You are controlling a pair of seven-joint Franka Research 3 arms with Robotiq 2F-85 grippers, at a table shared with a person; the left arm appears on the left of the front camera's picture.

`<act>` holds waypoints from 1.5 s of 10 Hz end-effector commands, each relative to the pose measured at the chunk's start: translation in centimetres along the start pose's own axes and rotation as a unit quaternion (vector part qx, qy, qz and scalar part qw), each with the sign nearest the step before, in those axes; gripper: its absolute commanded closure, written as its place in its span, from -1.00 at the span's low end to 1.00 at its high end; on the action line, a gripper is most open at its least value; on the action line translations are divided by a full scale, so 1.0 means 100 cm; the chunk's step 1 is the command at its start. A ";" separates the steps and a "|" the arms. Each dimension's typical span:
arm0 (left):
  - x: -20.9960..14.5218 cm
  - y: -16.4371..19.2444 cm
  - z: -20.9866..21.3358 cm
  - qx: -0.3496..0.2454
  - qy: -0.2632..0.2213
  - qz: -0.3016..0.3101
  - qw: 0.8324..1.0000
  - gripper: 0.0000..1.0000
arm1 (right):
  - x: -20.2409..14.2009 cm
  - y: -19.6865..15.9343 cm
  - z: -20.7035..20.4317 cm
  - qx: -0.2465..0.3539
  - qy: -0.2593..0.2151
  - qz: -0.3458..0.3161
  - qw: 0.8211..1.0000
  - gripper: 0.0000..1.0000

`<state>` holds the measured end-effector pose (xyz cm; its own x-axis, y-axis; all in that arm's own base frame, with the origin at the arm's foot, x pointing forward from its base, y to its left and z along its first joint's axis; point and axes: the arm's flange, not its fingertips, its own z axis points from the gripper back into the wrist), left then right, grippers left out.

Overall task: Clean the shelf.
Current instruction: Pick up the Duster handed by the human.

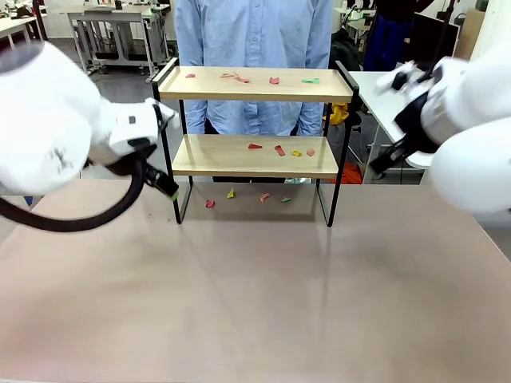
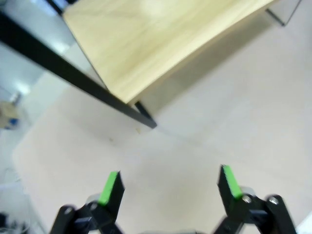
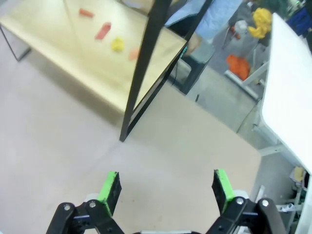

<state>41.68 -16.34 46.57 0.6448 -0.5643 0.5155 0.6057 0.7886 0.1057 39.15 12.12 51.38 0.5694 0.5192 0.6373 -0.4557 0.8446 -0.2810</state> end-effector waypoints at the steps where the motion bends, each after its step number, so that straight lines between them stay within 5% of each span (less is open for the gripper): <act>1: 0.014 0.032 0.031 -0.072 0.022 -0.054 0.996 -1.00 | -0.005 -0.029 0.037 0.046 -0.021 0.008 0.999 -1.00; 4: 0.022 0.096 0.049 -0.172 0.035 -0.187 0.966 -1.00 | -0.027 -0.097 0.056 0.169 -0.039 0.101 0.980 -1.00; 7: 0.006 0.153 0.031 -0.242 -0.032 -0.278 0.929 -1.00 | -0.045 -0.149 0.037 0.233 -0.059 0.124 0.963 -1.00; 8: 0.002 0.157 0.016 -0.230 -0.025 -0.278 0.932 -1.00 | -0.048 -0.112 0.050 0.195 -0.056 0.115 0.973 -1.00; 9: -0.001 0.140 0.044 -0.216 -0.020 -0.259 0.941 -1.00 | -0.048 -0.112 0.050 0.195 -0.056 0.115 0.973 -1.00; 14: 0.004 0.142 0.041 -0.213 -0.019 -0.267 0.940 -1.00 | -0.043 -0.111 0.052 0.201 -0.046 0.122 0.971 -1.00; 15: 0.023 0.167 0.021 -0.228 -0.021 -0.264 0.937 -1.00 | -0.012 -0.119 0.012 0.248 -0.060 0.114 0.960 -1.00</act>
<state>49.32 -4.37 51.57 0.1919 -0.8369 0.5126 0.9739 0.2271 0.0063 38.92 0.34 55.24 0.3683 0.6554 0.6594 -0.8125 0.5716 -0.1143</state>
